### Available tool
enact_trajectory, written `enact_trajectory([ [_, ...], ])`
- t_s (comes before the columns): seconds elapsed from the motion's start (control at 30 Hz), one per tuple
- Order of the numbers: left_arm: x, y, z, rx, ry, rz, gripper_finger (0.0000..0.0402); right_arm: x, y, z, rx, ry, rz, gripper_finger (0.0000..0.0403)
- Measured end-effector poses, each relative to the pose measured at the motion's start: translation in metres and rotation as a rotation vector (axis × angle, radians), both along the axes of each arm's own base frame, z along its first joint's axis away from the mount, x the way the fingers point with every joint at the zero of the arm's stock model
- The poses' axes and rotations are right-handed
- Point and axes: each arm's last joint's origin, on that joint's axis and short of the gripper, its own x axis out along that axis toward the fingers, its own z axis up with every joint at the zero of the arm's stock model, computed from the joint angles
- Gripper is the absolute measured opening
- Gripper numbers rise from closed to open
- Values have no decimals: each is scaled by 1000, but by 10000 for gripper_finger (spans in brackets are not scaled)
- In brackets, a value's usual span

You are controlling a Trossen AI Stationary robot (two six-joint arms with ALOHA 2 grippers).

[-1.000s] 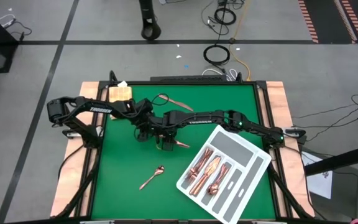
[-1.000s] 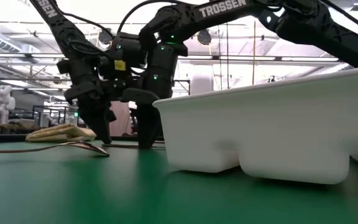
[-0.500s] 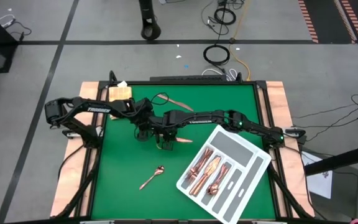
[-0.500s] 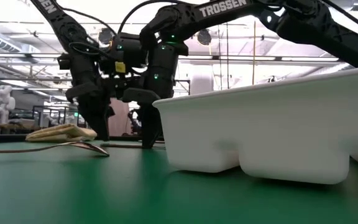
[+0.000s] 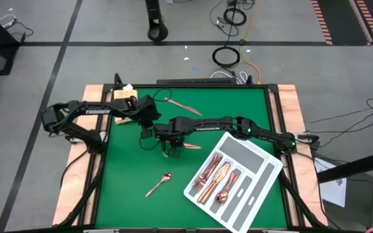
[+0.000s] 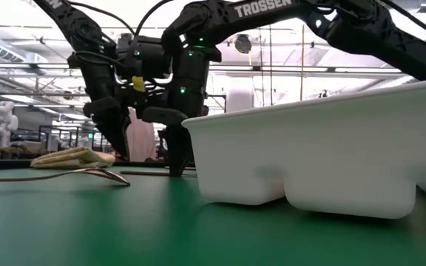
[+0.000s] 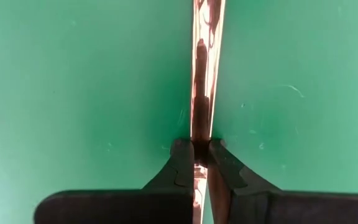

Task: Sort silverware
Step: Put the bronze knife into the silverware tray

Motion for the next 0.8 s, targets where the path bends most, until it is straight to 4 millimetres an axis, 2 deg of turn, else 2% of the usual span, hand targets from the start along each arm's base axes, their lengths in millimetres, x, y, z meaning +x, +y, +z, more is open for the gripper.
enact_trajectory([
  [0.27,-2,4,0,-10,-1,42,22,-6,3,18,-21,3,-19,0],
  [0.57,-2,4,0,-9,-6,44,22,-14,19,45,-72,-8,2,4],
  [0.7,-1,5,1,-2,-22,46,22,-17,29,65,-108,-53,13,3],
  [0.8,0,5,1,-15,-30,47,22,-20,29,68,-111,-32,19,1],
])
